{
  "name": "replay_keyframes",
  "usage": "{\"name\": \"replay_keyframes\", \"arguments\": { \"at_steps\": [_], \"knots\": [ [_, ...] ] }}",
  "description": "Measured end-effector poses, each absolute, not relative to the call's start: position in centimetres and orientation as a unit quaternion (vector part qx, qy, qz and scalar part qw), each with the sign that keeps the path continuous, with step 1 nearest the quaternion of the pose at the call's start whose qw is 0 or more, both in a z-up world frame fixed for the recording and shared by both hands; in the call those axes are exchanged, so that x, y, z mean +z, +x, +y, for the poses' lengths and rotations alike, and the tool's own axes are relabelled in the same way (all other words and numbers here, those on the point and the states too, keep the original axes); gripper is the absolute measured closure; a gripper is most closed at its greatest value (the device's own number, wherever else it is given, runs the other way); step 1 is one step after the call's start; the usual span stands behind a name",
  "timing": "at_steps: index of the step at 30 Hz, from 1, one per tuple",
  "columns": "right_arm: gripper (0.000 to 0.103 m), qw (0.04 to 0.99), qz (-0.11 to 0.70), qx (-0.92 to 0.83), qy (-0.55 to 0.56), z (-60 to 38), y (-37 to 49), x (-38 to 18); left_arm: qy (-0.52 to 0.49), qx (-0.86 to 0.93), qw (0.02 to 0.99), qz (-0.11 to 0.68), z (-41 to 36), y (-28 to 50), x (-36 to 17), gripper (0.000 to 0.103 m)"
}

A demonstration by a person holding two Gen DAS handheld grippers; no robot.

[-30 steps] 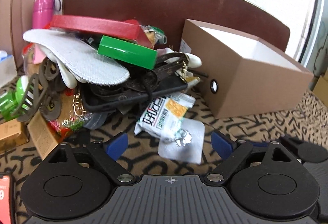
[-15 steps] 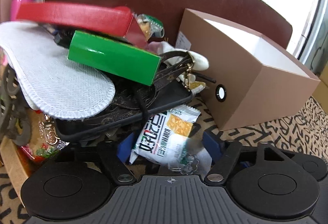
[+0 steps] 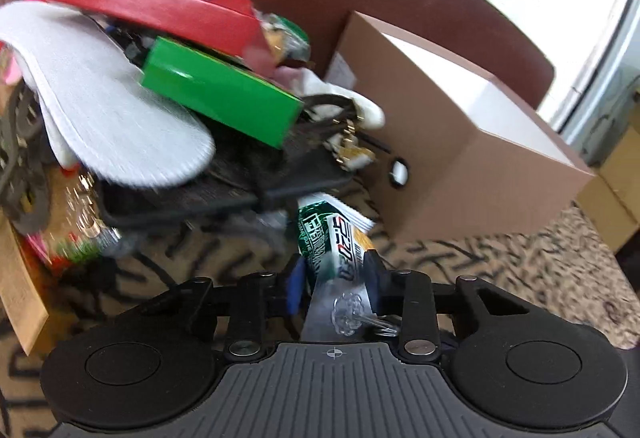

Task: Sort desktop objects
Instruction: 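Move the left tool back to the pile toward the snack packet, then grasp a clear plastic piece with the left gripper while the right gripper grasps the snack packet, then carry the clear piece with the left gripper while the right gripper carries the snack packet to the box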

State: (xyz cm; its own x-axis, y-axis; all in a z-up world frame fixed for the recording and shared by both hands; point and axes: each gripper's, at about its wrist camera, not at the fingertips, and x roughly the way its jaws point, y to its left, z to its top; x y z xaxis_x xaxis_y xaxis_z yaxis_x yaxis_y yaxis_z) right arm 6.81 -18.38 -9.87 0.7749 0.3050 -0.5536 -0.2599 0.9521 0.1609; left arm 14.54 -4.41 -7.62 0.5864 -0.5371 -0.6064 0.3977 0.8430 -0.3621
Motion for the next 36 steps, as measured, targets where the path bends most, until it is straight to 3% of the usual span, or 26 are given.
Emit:
{"name": "replay_keyframes", "arguments": {
  "at_steps": [7,8,10,14,16,19,23,28,36],
  "knots": [
    [0.102,0.939,0.304,0.155,0.046,-19.9,3.6,-9.5,-0.098,-0.287,0.869,0.390,-4.7,10.9,-8.1,0.079],
    [0.102,0.939,0.306,0.153,0.047,-20.1,3.4,-9.5,-0.094,-0.285,0.869,0.392,-4.6,10.3,-8.3,0.077],
    [0.102,0.940,0.307,0.141,0.044,-20.6,2.9,-9.7,-0.087,-0.283,0.870,0.394,-4.2,9.5,-8.3,0.061],
    [0.095,0.944,0.304,0.118,0.047,-21.5,3.2,-9.6,-0.081,-0.283,0.873,0.388,-4.0,8.8,-8.1,0.059],
    [0.086,0.947,0.296,0.114,0.044,-21.7,3.4,-9.3,-0.077,-0.288,0.870,0.392,-4.2,8.8,-8.0,0.084],
    [0.068,0.951,0.287,0.110,0.036,-21.6,3.6,-8.9,-0.069,-0.295,0.869,0.392,-4.4,8.8,-8.0,0.092],
    [0.055,0.953,0.279,0.113,0.022,-21.2,4.3,-8.6,-0.079,-0.302,0.868,0.386,-3.6,8.4,-7.4,0.103],
    [0.042,0.955,0.268,0.127,0.006,-19.6,6.3,-8.4,-0.082,-0.278,0.878,0.381,-1.7,7.8,-6.8,0.103],
    [0.038,0.948,0.284,0.137,-0.049,-17.0,8.9,-9.9,-0.078,-0.261,0.883,0.383,-0.5,7.3,-6.9,0.103]
  ]
}}
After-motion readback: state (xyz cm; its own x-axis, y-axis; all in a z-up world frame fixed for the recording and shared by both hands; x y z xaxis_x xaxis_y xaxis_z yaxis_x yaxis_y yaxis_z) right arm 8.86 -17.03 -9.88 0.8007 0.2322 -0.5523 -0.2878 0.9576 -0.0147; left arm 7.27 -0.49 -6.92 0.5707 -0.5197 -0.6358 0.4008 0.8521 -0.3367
